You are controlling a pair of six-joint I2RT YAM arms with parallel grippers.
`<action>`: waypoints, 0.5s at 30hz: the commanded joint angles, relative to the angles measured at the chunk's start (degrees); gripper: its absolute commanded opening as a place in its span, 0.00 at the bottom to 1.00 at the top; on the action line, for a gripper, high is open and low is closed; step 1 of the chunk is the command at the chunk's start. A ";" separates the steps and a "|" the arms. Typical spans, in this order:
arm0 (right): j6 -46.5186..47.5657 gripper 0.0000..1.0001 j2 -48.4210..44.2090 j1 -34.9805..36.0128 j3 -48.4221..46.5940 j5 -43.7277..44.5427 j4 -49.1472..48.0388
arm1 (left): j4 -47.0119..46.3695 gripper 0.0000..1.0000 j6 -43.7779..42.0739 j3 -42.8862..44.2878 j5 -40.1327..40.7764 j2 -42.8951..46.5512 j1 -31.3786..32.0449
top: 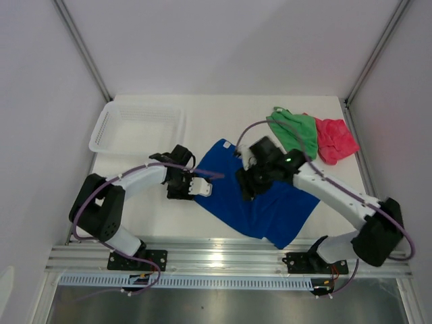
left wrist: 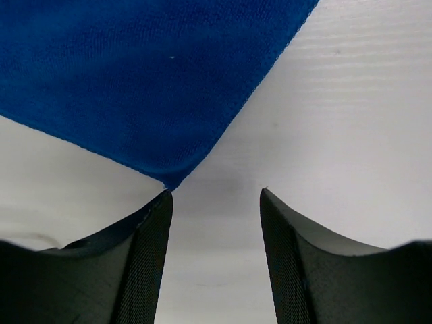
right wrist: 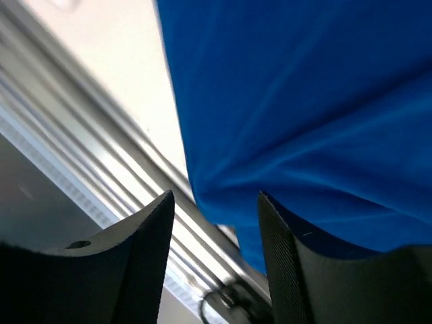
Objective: Roll the towels
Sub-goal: Flatten the towel
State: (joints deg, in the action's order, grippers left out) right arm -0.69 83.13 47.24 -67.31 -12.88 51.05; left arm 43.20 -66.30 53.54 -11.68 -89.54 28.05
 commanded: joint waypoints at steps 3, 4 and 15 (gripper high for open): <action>-14.52 0.53 -14.13 -19.80 4.02 -10.75 -7.37 | -10.94 0.58 -10.16 -3.09 3.51 0.95 2.09; -16.78 0.50 -15.27 -22.43 5.07 -11.02 -7.02 | -11.03 0.58 -10.60 -3.09 3.42 0.77 2.27; -31.02 0.62 -13.44 -53.73 14.48 5.41 -1.37 | -11.38 0.51 -8.49 0.43 10.27 -5.82 3.85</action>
State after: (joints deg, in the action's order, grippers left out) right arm -25.30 69.41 -2.46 -54.48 -11.51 49.87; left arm 32.45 -74.85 52.27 -4.03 -93.19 31.62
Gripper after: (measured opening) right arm 0.606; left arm 0.517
